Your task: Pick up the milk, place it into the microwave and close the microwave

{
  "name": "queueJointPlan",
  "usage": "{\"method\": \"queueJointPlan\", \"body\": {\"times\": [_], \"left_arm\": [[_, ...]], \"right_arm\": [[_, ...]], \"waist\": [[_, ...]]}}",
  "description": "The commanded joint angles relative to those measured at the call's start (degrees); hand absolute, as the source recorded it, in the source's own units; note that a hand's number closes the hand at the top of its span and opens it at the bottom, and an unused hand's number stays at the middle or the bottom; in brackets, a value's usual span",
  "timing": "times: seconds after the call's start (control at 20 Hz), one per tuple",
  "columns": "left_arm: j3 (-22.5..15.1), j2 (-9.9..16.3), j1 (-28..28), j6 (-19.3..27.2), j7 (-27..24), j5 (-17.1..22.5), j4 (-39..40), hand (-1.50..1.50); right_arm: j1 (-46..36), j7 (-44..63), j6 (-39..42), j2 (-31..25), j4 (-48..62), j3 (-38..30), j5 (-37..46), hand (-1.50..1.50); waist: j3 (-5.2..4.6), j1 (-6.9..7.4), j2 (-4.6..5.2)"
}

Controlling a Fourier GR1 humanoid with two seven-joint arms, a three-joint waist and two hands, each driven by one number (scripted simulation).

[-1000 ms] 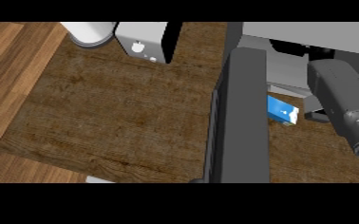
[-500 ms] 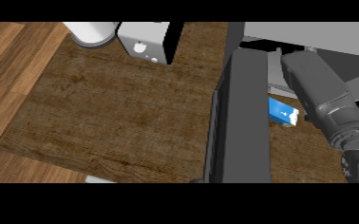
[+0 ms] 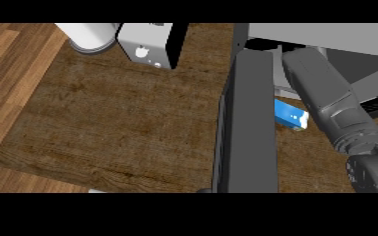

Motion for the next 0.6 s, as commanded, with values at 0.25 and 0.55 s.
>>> {"method": "queueJointPlan", "body": {"times": [0.25,0.55], "left_arm": [[-2.42,-3.17,1.61,-0.83,-0.28,-2.54,0.36,-1.50],[-4.86,-6.90,2.71,-3.12,-2.27,-7.98,0.91,-1.50]], "right_arm": [[1.11,-2.29,-2.81,0.45,-2.38,-4.30,-3.74,-1.50],[3.60,-4.20,2.01,0.24,-1.40,-3.17,-2.62,-1.50]], "waist": [[-0.02,-2.54,-1.32],[-0.13,-4.70,-2.27]]}}
